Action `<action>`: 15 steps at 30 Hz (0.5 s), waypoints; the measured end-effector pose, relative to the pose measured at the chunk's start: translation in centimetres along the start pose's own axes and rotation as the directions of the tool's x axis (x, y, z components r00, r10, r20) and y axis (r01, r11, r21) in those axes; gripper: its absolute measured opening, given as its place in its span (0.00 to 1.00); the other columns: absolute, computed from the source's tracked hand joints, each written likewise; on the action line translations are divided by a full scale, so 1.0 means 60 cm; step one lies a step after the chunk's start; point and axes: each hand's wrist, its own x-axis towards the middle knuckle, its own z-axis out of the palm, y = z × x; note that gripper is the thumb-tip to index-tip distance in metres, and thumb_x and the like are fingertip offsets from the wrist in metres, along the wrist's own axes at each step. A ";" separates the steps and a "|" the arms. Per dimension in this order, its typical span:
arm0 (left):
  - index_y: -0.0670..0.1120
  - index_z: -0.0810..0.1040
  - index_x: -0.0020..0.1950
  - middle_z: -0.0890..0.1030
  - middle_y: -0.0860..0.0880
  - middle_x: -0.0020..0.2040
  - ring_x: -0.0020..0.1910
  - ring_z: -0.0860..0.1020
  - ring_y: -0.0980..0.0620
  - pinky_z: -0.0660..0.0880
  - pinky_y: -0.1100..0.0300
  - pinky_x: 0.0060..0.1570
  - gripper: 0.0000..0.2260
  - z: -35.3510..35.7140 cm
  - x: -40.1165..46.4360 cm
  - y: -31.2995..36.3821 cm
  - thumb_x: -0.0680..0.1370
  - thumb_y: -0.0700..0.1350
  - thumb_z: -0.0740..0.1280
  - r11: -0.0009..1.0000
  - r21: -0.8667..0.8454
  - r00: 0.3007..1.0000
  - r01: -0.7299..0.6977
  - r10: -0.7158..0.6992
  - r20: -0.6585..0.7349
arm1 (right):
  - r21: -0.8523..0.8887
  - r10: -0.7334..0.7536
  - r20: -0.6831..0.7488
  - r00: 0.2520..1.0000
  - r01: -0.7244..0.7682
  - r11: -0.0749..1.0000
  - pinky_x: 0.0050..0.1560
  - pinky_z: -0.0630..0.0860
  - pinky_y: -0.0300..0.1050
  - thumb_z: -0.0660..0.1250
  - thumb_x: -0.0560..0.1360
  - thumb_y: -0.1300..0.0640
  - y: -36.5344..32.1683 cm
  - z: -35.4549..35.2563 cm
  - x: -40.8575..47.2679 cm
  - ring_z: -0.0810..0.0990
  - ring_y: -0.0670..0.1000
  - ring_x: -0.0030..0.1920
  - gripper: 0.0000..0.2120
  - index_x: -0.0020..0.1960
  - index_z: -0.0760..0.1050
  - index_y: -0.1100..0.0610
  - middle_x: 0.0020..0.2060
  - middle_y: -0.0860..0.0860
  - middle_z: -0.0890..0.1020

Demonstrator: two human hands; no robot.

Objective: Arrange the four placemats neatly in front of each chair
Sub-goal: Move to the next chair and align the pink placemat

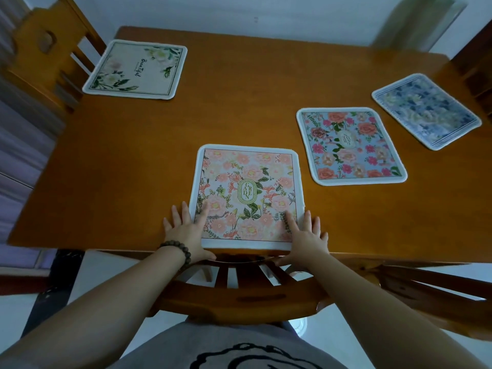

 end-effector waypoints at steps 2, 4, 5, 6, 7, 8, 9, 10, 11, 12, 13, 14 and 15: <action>0.61 0.23 0.69 0.35 0.37 0.76 0.73 0.36 0.33 0.44 0.34 0.69 0.62 0.003 -0.001 -0.003 0.57 0.74 0.70 1.000 0.004 1.000 -0.004 0.004 -0.028 | -0.009 -0.022 -0.057 0.998 0.022 1.000 0.72 0.45 0.67 0.74 0.61 0.33 -0.009 0.002 -0.001 0.35 0.64 0.74 0.62 0.75 0.32 0.45 0.75 0.61 0.36; 0.61 0.27 0.71 0.36 0.39 0.76 0.74 0.36 0.35 0.43 0.34 0.69 0.60 0.007 -0.002 -0.004 0.58 0.73 0.70 1.000 0.010 0.999 -0.018 0.019 -0.043 | 0.007 -0.036 -0.097 0.995 0.037 0.999 0.73 0.46 0.65 0.74 0.63 0.36 -0.013 0.004 -0.002 0.36 0.64 0.74 0.60 0.76 0.34 0.46 0.75 0.63 0.38; 0.61 0.29 0.72 0.36 0.39 0.76 0.74 0.36 0.35 0.43 0.35 0.70 0.59 0.009 -0.002 -0.004 0.59 0.73 0.70 1.000 0.013 0.999 -0.025 0.026 -0.046 | 0.015 -0.043 -0.103 0.994 0.044 0.999 0.73 0.46 0.64 0.74 0.63 0.36 -0.013 0.004 -0.002 0.36 0.64 0.74 0.59 0.76 0.34 0.46 0.75 0.63 0.38; 0.61 0.31 0.73 0.36 0.39 0.76 0.74 0.37 0.35 0.44 0.35 0.70 0.58 0.010 -0.002 -0.004 0.59 0.73 0.70 0.999 0.014 0.998 -0.030 0.031 -0.049 | 0.020 -0.049 -0.104 0.993 0.052 0.998 0.73 0.46 0.63 0.74 0.63 0.37 -0.014 0.003 -0.001 0.36 0.64 0.74 0.59 0.76 0.35 0.46 0.75 0.63 0.38; 0.60 0.33 0.74 0.37 0.39 0.76 0.74 0.37 0.36 0.44 0.35 0.70 0.58 0.011 -0.003 -0.004 0.60 0.73 0.69 0.999 0.013 0.998 -0.032 0.033 -0.053 | 0.022 -0.056 -0.105 0.993 0.058 0.998 0.73 0.46 0.63 0.74 0.64 0.37 -0.013 0.004 -0.001 0.36 0.64 0.74 0.58 0.76 0.35 0.46 0.75 0.63 0.38; 0.60 0.34 0.74 0.38 0.39 0.77 0.74 0.37 0.36 0.44 0.36 0.70 0.57 0.012 -0.003 -0.004 0.60 0.73 0.69 0.999 0.009 0.998 -0.032 0.033 -0.059 | 0.021 -0.061 -0.107 0.992 0.064 0.998 0.73 0.46 0.62 0.74 0.64 0.37 -0.013 0.004 0.000 0.36 0.65 0.74 0.57 0.76 0.36 0.45 0.75 0.63 0.38; 0.60 0.35 0.75 0.39 0.39 0.77 0.74 0.38 0.36 0.45 0.36 0.70 0.57 0.014 -0.003 -0.004 0.60 0.73 0.69 0.999 0.002 0.997 -0.032 0.032 -0.068 | 0.021 -0.065 -0.109 0.992 0.068 0.997 0.73 0.46 0.62 0.74 0.64 0.36 -0.014 0.006 0.000 0.36 0.65 0.74 0.57 0.76 0.37 0.45 0.75 0.63 0.39; 0.60 0.37 0.75 0.41 0.39 0.77 0.75 0.40 0.37 0.46 0.37 0.70 0.56 0.014 -0.004 -0.005 0.60 0.73 0.70 0.999 -0.006 0.996 -0.032 0.031 -0.080 | 0.024 -0.067 -0.111 0.992 0.070 0.997 0.73 0.46 0.62 0.73 0.64 0.36 -0.015 0.007 0.001 0.37 0.65 0.74 0.56 0.76 0.37 0.45 0.75 0.63 0.39; 0.60 0.39 0.75 0.43 0.40 0.77 0.75 0.41 0.37 0.48 0.37 0.70 0.56 0.014 -0.005 -0.005 0.59 0.73 0.70 0.999 -0.011 0.995 -0.031 0.030 -0.093 | 0.029 -0.066 -0.114 0.991 0.070 0.997 0.73 0.46 0.62 0.73 0.64 0.35 -0.015 0.009 0.002 0.37 0.65 0.74 0.56 0.76 0.38 0.45 0.75 0.63 0.39; 0.60 0.41 0.75 0.45 0.40 0.76 0.75 0.43 0.37 0.50 0.37 0.70 0.55 0.014 -0.006 -0.005 0.59 0.73 0.70 0.999 -0.011 0.994 -0.030 0.029 -0.107 | 0.034 -0.066 -0.119 0.991 0.070 0.997 0.73 0.47 0.62 0.73 0.64 0.35 -0.015 0.010 0.003 0.38 0.66 0.74 0.55 0.76 0.39 0.45 0.75 0.63 0.40; 0.60 0.43 0.75 0.47 0.40 0.76 0.75 0.44 0.38 0.51 0.38 0.70 0.54 0.012 -0.007 -0.005 0.59 0.73 0.70 1.000 -0.007 0.992 -0.030 0.029 -0.120 | 0.036 -0.065 -0.122 0.990 0.070 0.997 0.73 0.47 0.63 0.72 0.64 0.34 -0.016 0.012 0.004 0.38 0.66 0.74 0.54 0.76 0.41 0.45 0.75 0.63 0.41; 0.60 0.44 0.75 0.48 0.41 0.75 0.75 0.45 0.38 0.52 0.38 0.70 0.54 0.011 -0.008 -0.005 0.59 0.73 0.70 1.000 -0.002 0.991 -0.030 0.030 -0.131 | 0.038 -0.064 -0.125 0.990 0.070 0.997 0.73 0.47 0.63 0.71 0.65 0.34 -0.016 0.013 0.006 0.39 0.66 0.74 0.53 0.76 0.42 0.45 0.75 0.63 0.41; 0.60 0.45 0.75 0.49 0.41 0.75 0.75 0.46 0.38 0.53 0.39 0.69 0.54 0.010 -0.008 -0.005 0.58 0.73 0.70 1.000 0.002 0.990 -0.031 0.031 -0.138 | 0.039 -0.063 -0.129 0.990 0.069 0.997 0.72 0.48 0.63 0.71 0.65 0.33 -0.015 0.014 0.007 0.39 0.67 0.74 0.52 0.76 0.43 0.45 0.75 0.63 0.41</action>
